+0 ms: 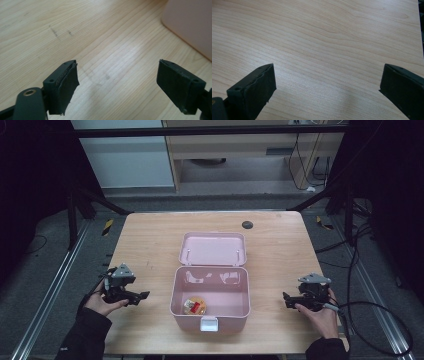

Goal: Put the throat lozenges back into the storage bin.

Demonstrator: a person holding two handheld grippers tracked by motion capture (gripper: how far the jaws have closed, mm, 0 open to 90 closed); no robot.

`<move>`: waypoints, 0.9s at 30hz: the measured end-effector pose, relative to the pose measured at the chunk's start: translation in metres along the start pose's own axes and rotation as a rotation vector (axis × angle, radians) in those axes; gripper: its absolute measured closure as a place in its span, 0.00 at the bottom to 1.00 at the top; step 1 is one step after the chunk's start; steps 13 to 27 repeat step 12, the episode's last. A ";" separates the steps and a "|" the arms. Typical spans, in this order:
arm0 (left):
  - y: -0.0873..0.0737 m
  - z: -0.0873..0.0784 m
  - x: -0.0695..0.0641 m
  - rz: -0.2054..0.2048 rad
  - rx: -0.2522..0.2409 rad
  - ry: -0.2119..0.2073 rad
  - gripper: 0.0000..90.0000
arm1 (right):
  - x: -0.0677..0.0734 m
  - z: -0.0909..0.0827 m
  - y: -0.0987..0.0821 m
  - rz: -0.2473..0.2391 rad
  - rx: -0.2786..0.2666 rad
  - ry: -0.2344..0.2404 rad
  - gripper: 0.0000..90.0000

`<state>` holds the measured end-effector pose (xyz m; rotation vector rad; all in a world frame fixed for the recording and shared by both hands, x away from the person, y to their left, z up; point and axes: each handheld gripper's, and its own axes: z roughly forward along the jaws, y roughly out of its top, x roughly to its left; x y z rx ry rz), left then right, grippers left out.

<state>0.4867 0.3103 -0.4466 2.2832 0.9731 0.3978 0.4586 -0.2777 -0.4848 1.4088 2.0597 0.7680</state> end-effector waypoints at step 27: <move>-0.018 0.008 0.008 -0.051 0.011 0.051 0.18 | -0.002 0.001 -0.002 0.006 -0.012 -0.006 0.00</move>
